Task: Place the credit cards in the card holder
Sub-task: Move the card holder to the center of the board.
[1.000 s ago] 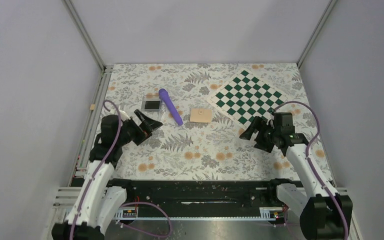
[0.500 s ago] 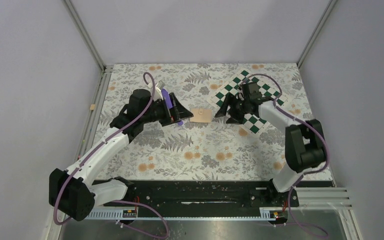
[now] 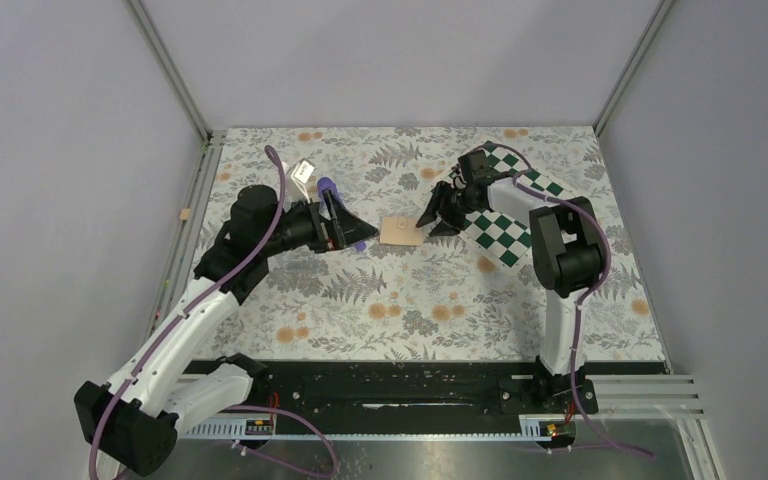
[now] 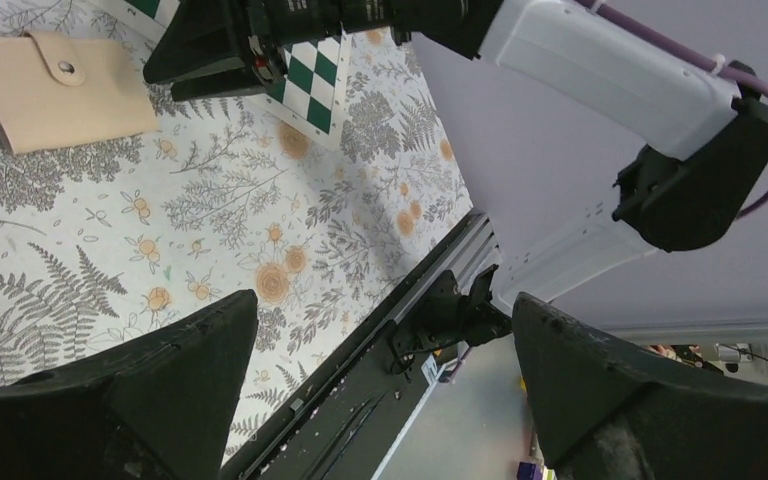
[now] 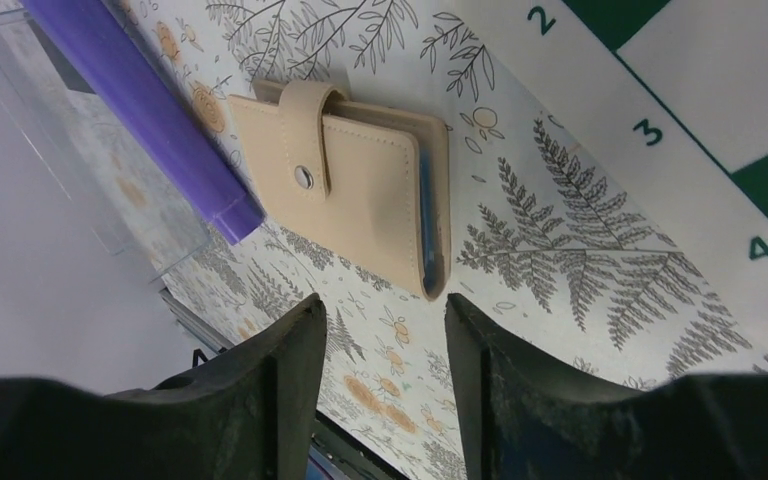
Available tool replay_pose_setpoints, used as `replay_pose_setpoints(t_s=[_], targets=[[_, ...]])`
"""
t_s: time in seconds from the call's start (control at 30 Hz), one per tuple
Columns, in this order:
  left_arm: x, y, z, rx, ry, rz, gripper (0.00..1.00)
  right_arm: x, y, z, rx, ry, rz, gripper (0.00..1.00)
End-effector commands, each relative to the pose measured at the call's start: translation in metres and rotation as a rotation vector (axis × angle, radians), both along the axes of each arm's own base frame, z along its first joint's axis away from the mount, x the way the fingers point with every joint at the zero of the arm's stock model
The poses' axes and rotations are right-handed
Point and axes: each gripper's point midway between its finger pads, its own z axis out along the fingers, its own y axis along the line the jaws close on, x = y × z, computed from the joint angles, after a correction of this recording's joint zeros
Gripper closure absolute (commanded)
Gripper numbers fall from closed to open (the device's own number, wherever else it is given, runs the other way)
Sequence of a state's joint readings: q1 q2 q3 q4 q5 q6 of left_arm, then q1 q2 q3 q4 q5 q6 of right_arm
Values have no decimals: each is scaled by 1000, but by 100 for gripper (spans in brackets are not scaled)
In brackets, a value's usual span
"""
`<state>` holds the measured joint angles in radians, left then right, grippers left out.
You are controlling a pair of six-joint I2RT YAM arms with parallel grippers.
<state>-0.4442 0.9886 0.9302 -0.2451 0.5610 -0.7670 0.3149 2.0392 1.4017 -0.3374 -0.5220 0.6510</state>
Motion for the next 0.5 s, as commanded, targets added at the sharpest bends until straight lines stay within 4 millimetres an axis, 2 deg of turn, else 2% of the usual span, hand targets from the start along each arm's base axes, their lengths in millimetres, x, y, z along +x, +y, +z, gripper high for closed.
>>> replay_pose_setpoints(t_s=[0.0, 0.3, 0.47], targets=[[-9, 1, -3, -11, -11, -19, 1, -1, 16, 1, 23, 43, 34, 48], [-17, 3, -9, -35, 13, -17, 1, 4, 21, -15, -107, 51, 55, 51], [-22, 5, -12, -37, 24, -13, 1, 6, 24, -17, -149, 43, 69, 59]])
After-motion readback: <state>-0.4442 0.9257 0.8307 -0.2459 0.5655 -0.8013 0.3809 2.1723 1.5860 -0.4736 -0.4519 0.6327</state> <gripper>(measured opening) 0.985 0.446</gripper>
